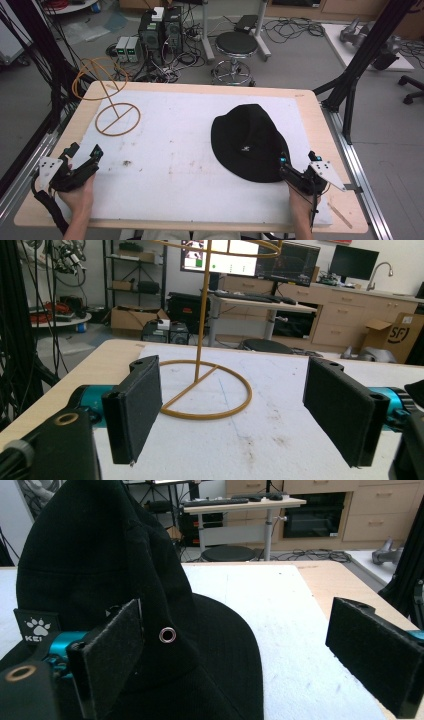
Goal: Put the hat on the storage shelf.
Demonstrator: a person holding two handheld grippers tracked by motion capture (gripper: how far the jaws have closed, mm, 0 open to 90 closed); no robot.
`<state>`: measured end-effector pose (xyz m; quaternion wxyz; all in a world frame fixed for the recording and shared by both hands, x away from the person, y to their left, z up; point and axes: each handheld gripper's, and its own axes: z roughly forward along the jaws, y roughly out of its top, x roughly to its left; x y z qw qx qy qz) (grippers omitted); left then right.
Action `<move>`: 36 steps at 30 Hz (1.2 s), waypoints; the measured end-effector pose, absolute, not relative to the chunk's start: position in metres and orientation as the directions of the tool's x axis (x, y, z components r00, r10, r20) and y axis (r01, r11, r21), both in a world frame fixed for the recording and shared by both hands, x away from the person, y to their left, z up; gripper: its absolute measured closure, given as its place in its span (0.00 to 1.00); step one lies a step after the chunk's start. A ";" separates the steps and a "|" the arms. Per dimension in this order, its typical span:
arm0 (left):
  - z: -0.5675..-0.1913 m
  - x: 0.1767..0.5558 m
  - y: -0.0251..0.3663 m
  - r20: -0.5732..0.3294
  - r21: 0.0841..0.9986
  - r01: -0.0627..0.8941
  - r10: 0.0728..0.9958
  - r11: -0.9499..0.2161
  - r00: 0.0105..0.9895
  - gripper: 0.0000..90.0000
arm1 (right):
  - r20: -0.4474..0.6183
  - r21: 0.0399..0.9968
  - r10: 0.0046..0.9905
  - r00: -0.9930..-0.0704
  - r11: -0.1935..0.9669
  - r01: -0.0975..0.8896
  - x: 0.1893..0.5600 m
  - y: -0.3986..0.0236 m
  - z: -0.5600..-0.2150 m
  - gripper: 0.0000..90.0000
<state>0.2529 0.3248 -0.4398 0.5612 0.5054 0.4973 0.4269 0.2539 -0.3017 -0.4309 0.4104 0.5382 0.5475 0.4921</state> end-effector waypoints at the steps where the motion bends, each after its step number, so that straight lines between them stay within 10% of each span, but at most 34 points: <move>1: -0.440 0.253 0.325 -0.126 0.992 0.024 0.982 0.124 0.141 0.26 | 0.078 0.981 0.993 -0.084 -0.062 0.183 0.254 -0.302 -0.431 0.09; 36: -0.440 0.254 0.322 -0.113 0.993 0.032 0.983 0.109 0.142 0.27 | 0.021 0.987 0.976 -0.217 0.014 0.157 0.263 -0.287 -0.403 0.08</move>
